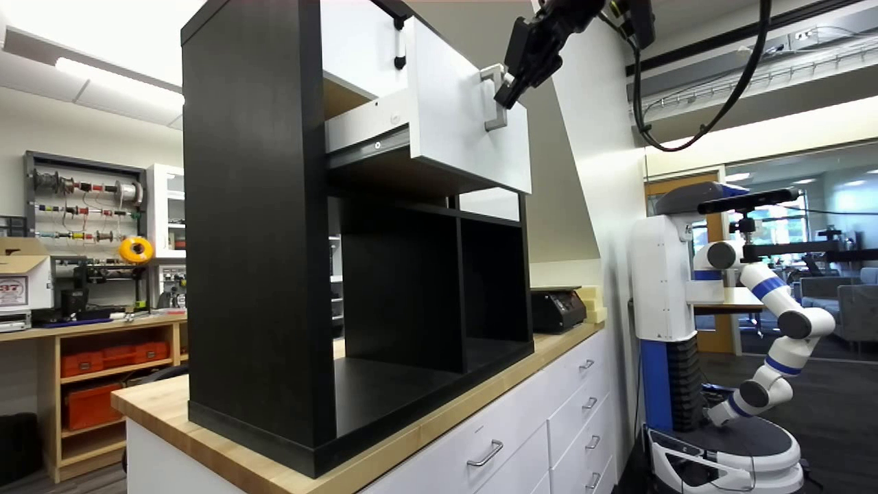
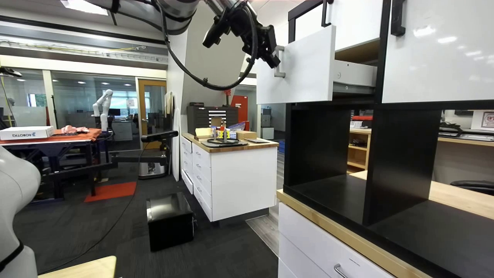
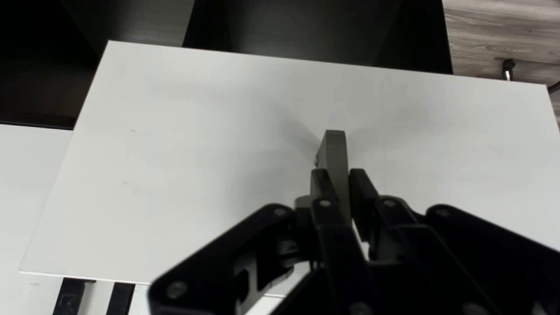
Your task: Open the bottom drawer on the left side of the cabinet
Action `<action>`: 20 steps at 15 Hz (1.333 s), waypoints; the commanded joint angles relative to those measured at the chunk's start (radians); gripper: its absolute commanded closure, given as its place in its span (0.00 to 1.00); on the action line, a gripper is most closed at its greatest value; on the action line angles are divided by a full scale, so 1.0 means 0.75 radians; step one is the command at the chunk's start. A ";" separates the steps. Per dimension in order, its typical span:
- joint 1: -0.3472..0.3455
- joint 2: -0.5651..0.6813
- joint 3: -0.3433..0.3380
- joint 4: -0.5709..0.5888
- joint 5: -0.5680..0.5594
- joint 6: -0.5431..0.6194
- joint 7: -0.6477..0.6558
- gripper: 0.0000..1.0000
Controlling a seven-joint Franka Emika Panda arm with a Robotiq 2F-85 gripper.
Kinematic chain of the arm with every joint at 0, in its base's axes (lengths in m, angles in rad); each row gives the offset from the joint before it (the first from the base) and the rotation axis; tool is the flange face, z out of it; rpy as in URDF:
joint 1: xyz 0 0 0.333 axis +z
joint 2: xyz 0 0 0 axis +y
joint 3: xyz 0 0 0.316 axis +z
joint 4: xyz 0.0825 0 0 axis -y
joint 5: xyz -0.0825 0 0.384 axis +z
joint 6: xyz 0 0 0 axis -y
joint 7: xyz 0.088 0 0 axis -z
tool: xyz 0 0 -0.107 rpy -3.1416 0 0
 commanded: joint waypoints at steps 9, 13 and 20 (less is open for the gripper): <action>0.003 -0.285 0.024 -0.269 0.051 -0.109 0.056 0.61; 0.001 -0.287 0.041 -0.284 0.063 -0.201 0.084 0.42; 0.010 -0.254 0.064 -0.172 0.084 -0.527 0.113 0.01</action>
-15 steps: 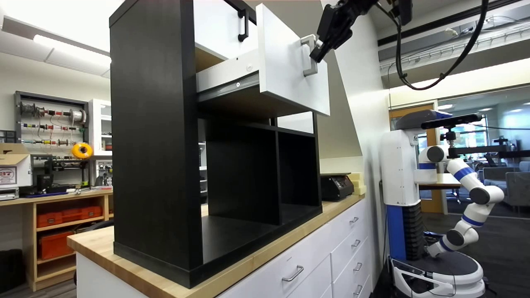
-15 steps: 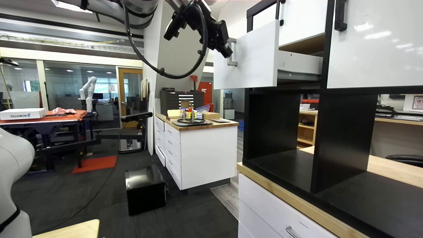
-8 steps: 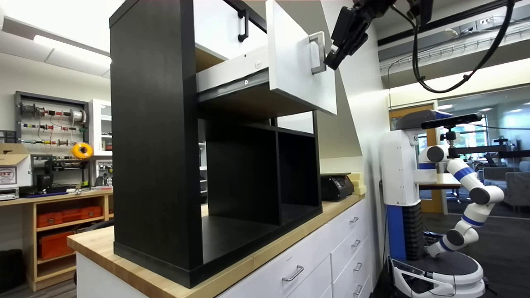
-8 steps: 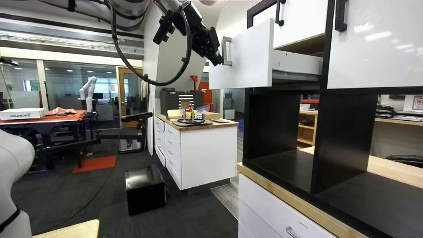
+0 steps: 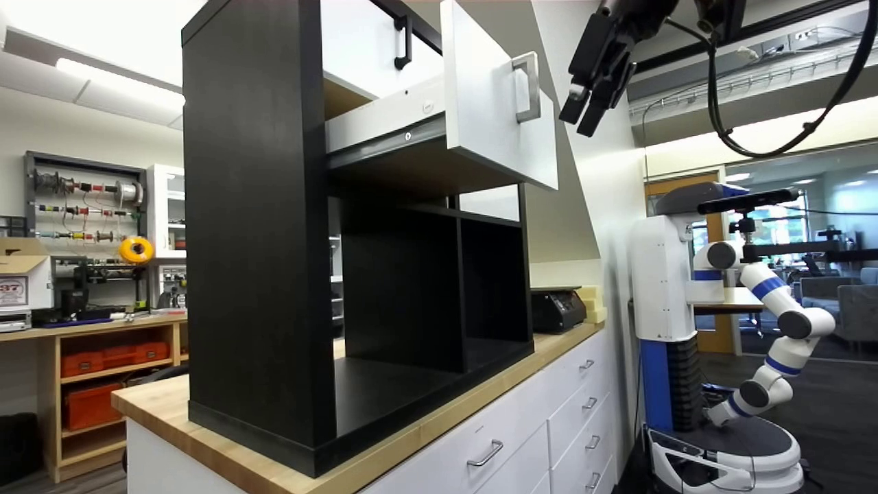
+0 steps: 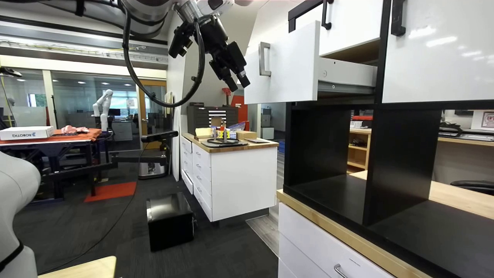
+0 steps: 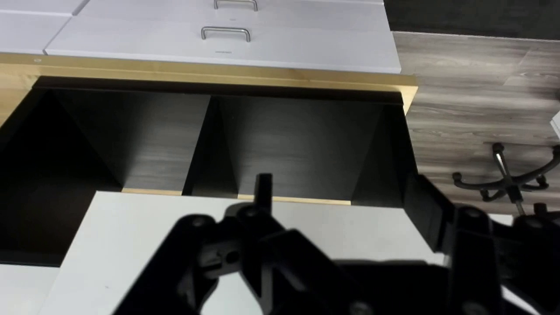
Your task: Open the bottom drawer on the left side of the cabinet
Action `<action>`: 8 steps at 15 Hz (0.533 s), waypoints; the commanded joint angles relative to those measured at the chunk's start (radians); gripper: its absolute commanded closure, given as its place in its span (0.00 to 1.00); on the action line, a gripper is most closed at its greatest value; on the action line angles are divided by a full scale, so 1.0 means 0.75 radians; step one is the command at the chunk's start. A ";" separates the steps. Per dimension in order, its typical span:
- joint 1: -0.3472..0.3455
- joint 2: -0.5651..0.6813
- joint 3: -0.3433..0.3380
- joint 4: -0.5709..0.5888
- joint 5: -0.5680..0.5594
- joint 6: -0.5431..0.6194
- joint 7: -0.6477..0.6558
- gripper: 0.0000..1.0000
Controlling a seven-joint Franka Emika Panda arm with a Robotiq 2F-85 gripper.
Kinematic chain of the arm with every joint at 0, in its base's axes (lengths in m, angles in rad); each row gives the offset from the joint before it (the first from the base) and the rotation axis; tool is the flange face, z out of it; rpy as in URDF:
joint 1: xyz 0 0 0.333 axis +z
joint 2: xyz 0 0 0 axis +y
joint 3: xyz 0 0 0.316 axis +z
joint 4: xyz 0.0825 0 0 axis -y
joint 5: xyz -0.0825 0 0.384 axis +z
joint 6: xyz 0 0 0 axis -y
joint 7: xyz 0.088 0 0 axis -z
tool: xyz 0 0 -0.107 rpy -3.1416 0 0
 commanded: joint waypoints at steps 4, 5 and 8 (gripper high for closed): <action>0.019 0.043 -0.003 0.178 0.090 -0.467 0.027 0.00; 0.017 0.056 -0.002 0.205 0.100 -0.525 0.034 0.00; 0.012 0.089 0.003 0.271 0.119 -0.646 0.053 0.00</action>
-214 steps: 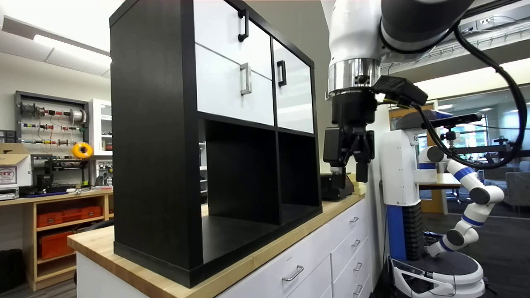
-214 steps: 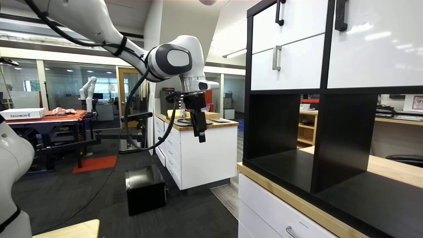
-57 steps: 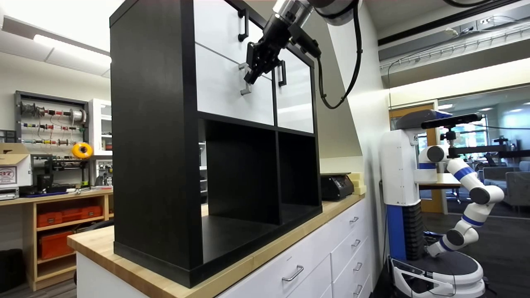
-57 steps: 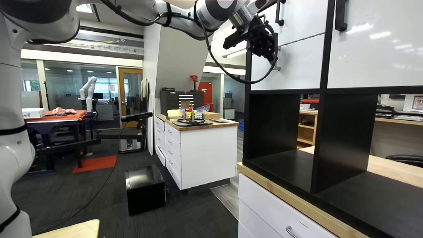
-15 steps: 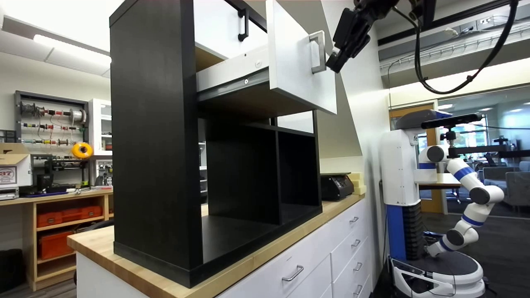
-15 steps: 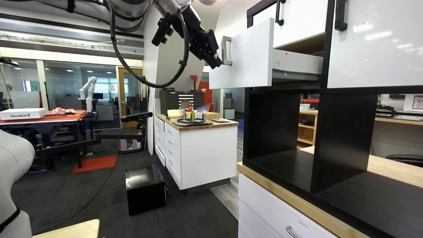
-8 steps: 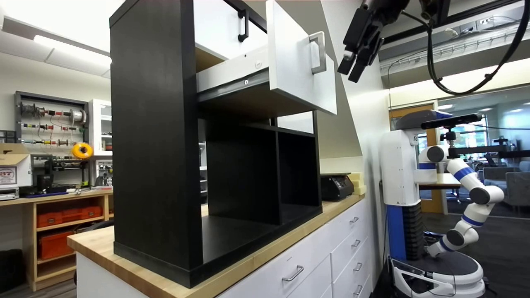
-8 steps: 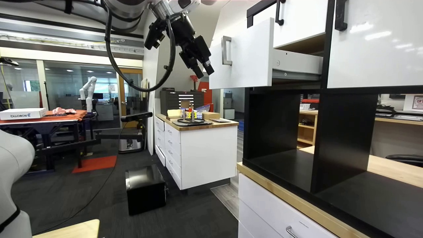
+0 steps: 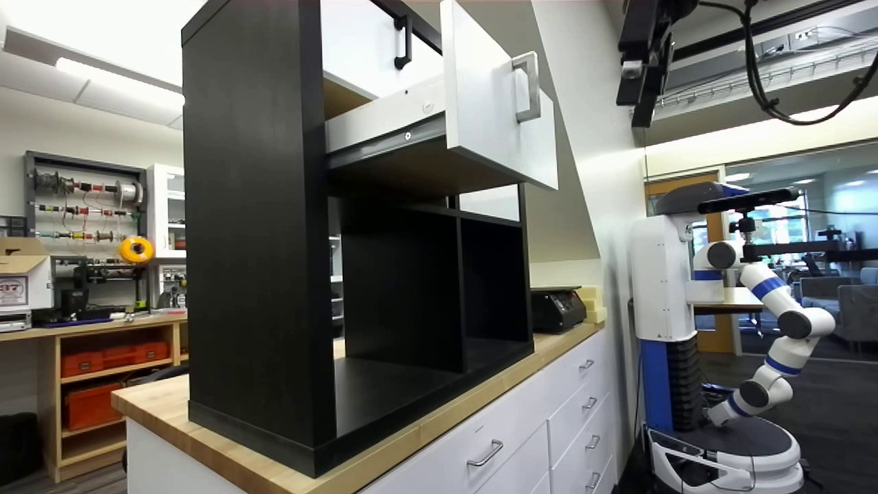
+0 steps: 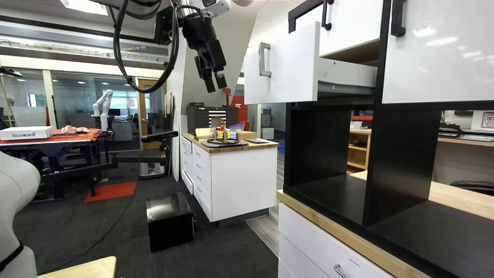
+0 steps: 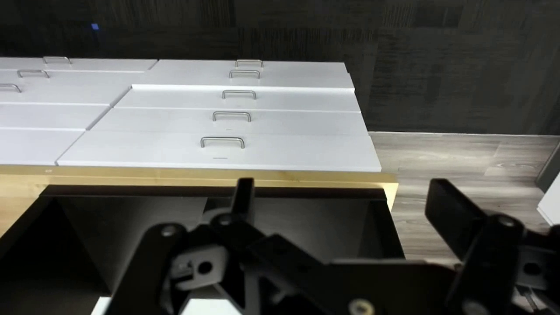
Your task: Open the bottom drawer on the left side of the cabinet
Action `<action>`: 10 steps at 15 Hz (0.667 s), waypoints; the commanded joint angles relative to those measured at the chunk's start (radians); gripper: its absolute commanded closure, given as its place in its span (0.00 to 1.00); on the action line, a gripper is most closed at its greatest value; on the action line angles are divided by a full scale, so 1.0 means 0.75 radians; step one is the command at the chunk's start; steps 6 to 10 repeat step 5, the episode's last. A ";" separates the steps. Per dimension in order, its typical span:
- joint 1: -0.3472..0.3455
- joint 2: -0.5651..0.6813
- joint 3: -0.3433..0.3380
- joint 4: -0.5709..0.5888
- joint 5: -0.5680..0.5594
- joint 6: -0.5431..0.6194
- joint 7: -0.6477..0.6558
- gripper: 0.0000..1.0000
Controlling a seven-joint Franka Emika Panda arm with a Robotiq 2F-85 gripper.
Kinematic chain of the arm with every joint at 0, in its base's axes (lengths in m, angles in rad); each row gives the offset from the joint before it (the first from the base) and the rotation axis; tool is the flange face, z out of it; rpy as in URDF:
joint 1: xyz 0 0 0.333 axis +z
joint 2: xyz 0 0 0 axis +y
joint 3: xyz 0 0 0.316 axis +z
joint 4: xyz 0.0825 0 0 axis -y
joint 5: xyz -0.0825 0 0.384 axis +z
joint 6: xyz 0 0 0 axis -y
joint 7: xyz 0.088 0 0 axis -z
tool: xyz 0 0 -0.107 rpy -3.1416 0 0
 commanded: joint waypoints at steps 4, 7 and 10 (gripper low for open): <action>0.008 0.046 -0.005 0.076 0.002 -0.102 0.026 0.00; 0.008 0.053 -0.004 0.082 0.002 -0.107 0.028 0.00; 0.008 0.053 -0.004 0.082 0.002 -0.107 0.028 0.00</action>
